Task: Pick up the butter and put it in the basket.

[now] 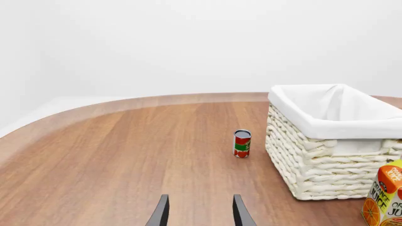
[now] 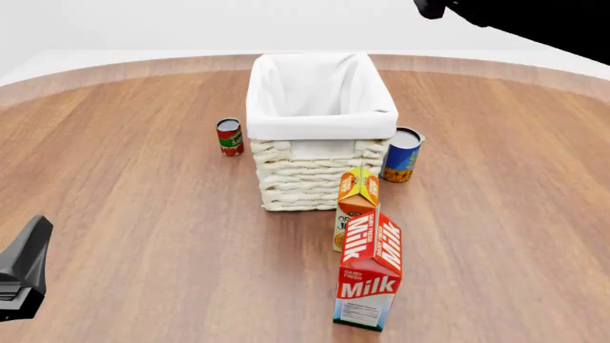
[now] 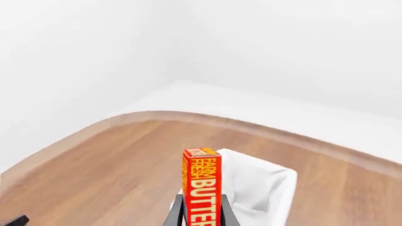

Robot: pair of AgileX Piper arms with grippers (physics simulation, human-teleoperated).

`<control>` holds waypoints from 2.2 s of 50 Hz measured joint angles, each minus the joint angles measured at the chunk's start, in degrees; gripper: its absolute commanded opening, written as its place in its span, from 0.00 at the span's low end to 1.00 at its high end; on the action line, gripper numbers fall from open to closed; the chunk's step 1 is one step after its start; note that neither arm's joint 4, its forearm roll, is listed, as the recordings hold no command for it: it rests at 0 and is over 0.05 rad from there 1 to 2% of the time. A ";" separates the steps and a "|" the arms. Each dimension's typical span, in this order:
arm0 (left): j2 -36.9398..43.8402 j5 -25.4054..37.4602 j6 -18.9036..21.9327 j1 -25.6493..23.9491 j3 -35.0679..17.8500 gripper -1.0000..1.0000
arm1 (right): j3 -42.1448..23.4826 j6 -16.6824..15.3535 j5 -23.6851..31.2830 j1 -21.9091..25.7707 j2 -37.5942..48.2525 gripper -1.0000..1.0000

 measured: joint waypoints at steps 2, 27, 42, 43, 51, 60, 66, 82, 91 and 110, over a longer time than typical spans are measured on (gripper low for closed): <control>0.00 0.00 0.00 0.00 0.00 1.00 | -1.97 -1.42 1.48 -0.27 2.12 0.00; 0.00 0.00 0.00 0.00 0.00 1.00 | -12.82 -10.53 8.93 0.03 17.88 0.00; 0.00 0.00 0.00 0.00 0.00 1.00 | -15.65 -11.10 8.08 -1.04 25.34 0.00; 0.00 0.00 0.00 0.00 0.00 1.00 | -15.72 -11.12 7.96 -1.19 25.80 0.00; 0.00 0.00 0.00 0.00 0.00 1.00 | -15.20 -11.56 6.51 -2.31 28.98 0.00; 0.00 0.00 0.00 0.00 0.00 1.00 | -15.71 -11.61 5.92 -3.20 31.56 0.00; 0.00 0.00 0.00 0.00 0.00 1.00 | -16.21 -11.58 5.48 -3.84 33.18 0.00; 0.00 0.00 0.00 0.00 0.00 1.00 | -17.17 -11.69 4.35 -4.67 36.53 0.00; 0.00 0.00 0.00 0.00 0.00 1.00 | -17.62 -11.84 3.77 -4.87 38.05 0.00; 0.00 0.00 0.00 0.00 0.00 1.00 | -17.92 -11.92 2.95 -5.00 39.82 0.00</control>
